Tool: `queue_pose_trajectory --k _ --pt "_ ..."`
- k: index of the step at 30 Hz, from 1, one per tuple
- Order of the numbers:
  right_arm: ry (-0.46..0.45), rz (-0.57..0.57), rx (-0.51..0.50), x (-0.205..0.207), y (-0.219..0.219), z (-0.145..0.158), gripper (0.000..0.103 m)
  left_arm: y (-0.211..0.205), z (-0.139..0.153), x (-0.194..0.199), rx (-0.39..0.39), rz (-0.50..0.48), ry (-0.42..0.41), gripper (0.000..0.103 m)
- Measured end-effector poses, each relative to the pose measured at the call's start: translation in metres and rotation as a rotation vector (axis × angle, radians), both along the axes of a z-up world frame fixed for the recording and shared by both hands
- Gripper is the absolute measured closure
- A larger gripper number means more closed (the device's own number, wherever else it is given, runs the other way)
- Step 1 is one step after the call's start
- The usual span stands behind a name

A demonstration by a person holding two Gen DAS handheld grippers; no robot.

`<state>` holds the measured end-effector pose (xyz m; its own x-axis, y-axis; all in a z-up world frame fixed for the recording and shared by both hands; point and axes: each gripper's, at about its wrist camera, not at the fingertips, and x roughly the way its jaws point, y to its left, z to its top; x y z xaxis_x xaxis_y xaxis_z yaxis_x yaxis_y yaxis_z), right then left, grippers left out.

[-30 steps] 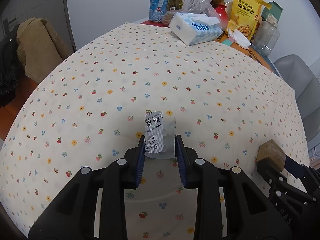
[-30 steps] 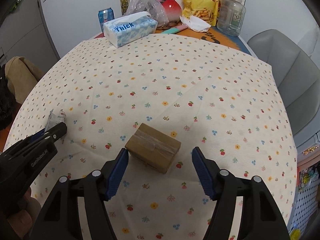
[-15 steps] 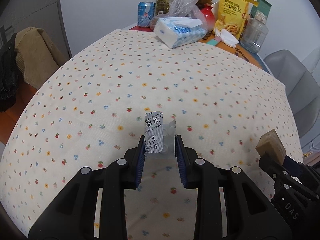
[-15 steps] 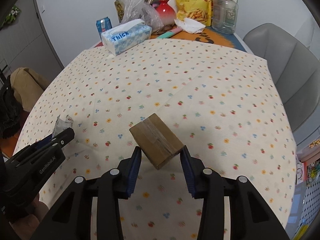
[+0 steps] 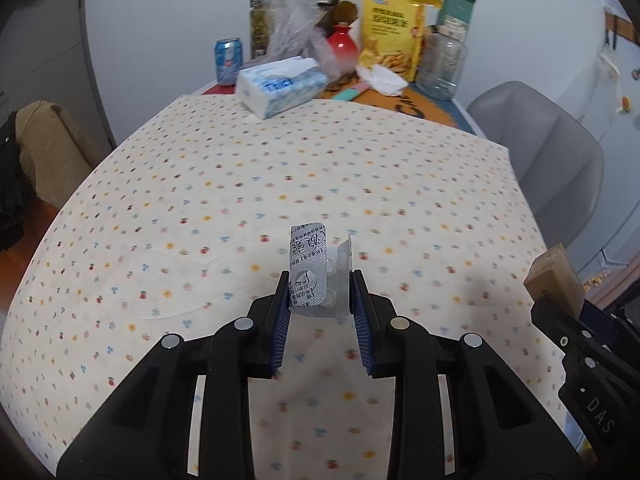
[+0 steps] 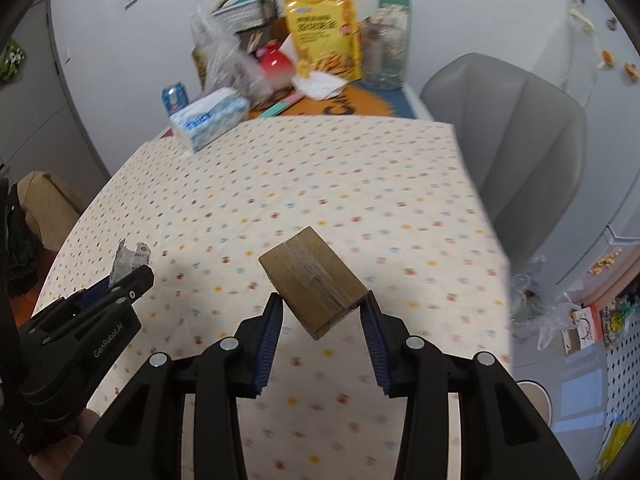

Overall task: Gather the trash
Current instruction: 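Carry the blister pack and brown box toward the white trash bin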

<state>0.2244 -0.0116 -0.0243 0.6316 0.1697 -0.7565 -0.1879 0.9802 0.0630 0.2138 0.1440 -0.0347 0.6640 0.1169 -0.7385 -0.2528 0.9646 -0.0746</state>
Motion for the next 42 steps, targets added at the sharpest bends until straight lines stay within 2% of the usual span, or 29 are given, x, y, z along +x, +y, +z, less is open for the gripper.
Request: queue_pose_trajectory --k 20,34,42 --pt "-0.062 -0.291 0.034 -0.056 -0.183 0.015 0.063 -0.175 0.011 -0.004 0.037 -0.281 -0.03 0.074" --pt "-0.03 -0.508 0.065 -0.089 -0.309 -0.01 0.063 -0.295 -0.006 -0.003 0.076 -0.46 0.006 0.074" --pt "-0.003 -0.602 0.09 -0.102 -0.371 -0.03 0.063 -0.343 -0.014 -0.003 0.111 -0.521 0.029 0.074"
